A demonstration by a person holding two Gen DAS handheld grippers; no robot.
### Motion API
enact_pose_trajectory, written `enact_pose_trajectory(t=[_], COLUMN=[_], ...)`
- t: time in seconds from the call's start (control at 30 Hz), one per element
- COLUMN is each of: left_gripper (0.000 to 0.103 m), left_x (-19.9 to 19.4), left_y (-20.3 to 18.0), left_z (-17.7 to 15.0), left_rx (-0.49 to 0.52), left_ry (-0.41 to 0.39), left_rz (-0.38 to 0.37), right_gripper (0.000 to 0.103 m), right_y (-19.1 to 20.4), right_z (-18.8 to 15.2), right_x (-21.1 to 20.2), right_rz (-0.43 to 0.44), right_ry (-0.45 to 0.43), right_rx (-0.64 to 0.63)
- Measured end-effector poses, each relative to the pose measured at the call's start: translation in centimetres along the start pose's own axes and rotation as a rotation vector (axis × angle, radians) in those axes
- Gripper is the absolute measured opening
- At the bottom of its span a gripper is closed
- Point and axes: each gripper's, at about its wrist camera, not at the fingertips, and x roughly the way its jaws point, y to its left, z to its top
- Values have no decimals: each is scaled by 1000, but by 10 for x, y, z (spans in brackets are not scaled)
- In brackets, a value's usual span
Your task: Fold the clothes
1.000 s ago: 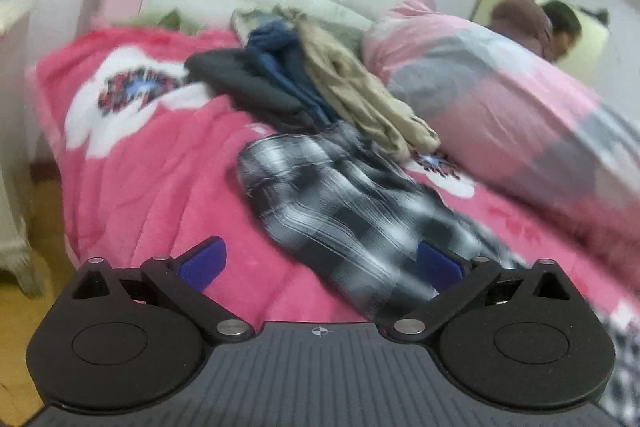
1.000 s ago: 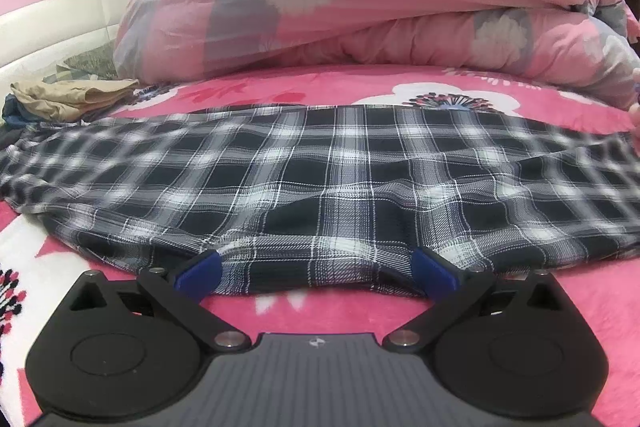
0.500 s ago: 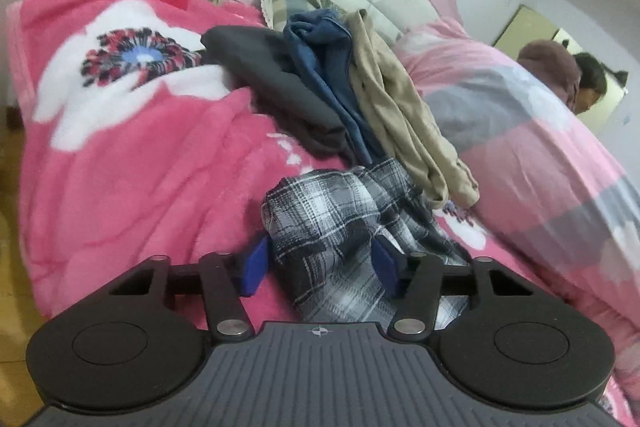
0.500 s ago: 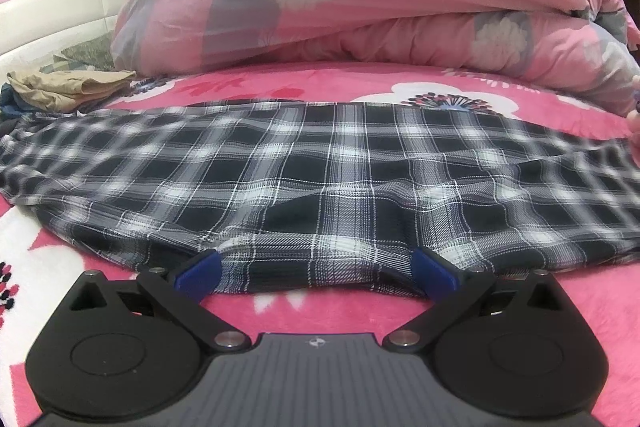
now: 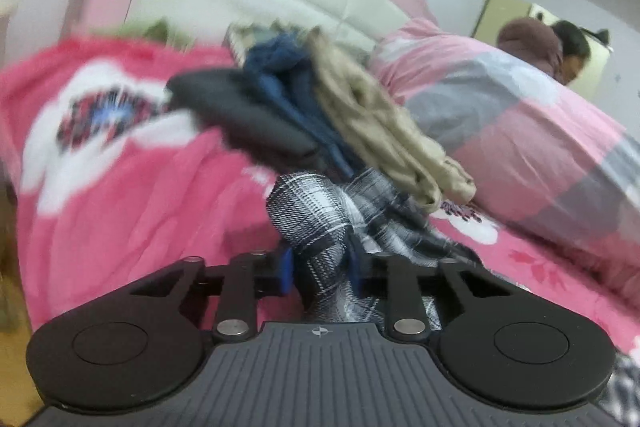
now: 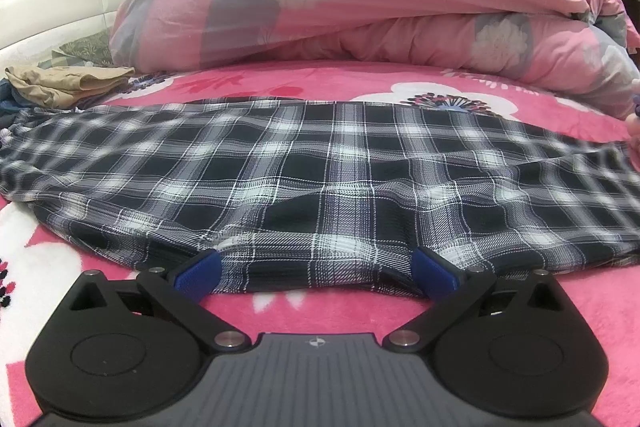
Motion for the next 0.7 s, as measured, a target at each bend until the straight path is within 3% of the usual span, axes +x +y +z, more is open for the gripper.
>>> enact_pose_trajectory(t=[0.17,0.3,0.53,0.7], left_gripper=[14,13,12,12], left_x=[-10,-23,-49,-72], left_y=[-24,-55,-140,-210], left_z=[6,15,24,9], left_rx=[65,112,216,292], left_ry=[-74,-128,-188,-165], left_rz=[24,-21,-203,-354], right_gripper=[103,103,103,103], right_y=[-1,-2,-6,-11], right_z=[-1,-1,-2,-2], right_x=[-1,-1,-4,-5], right_rz=[3,8,31,52], right_ry=[-5,-8,-22,-34], right_rx=[4,10,38,63])
